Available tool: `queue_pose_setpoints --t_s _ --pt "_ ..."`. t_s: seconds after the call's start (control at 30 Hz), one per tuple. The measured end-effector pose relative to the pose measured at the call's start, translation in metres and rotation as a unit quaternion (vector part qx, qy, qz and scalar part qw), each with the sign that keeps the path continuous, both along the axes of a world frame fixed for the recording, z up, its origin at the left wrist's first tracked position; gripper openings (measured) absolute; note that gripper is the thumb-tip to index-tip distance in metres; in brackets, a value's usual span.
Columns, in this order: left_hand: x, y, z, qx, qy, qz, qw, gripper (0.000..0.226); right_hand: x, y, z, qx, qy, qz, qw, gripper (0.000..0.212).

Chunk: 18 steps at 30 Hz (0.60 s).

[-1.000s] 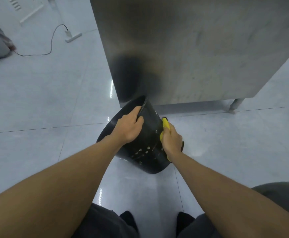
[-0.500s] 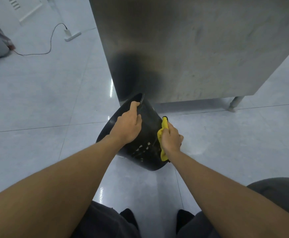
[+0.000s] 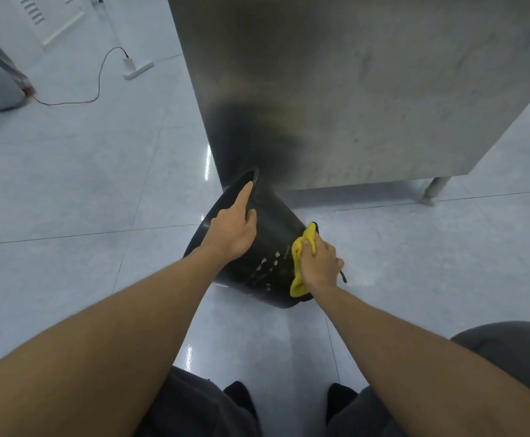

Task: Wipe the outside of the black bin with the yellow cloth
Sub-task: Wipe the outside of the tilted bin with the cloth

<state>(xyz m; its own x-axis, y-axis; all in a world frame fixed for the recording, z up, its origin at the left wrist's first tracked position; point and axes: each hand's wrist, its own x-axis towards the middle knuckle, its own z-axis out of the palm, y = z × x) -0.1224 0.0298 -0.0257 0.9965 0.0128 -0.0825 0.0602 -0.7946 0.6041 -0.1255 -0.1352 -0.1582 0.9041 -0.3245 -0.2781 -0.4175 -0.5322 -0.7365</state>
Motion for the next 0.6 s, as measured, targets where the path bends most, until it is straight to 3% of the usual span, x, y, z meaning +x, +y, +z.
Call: queue_pose_setpoints --t_s 0.07,0.2,0.33,0.5,0.6 --pt "0.000 -0.004 0.002 -0.021 -0.007 -0.001 1.000 0.055 0.002 0.001 0.006 -0.005 -0.029 0.008 1.000 0.047" --pt "0.003 -0.003 0.006 -0.020 -0.020 0.021 0.999 0.055 0.010 0.030 0.036 0.028 -0.202 0.117 0.972 0.041" --pt "0.008 0.001 0.005 -0.030 -0.035 0.037 0.998 0.045 0.004 0.044 0.049 0.043 -0.276 0.159 0.947 0.035" --pt "0.012 0.009 0.000 -0.023 -0.031 0.055 0.998 0.035 -0.012 0.035 0.022 -0.014 -0.279 0.176 0.944 0.039" --pt "0.012 0.012 -0.001 -0.045 -0.031 0.051 0.997 0.033 0.021 0.034 0.037 -0.023 -0.157 0.135 0.978 0.043"
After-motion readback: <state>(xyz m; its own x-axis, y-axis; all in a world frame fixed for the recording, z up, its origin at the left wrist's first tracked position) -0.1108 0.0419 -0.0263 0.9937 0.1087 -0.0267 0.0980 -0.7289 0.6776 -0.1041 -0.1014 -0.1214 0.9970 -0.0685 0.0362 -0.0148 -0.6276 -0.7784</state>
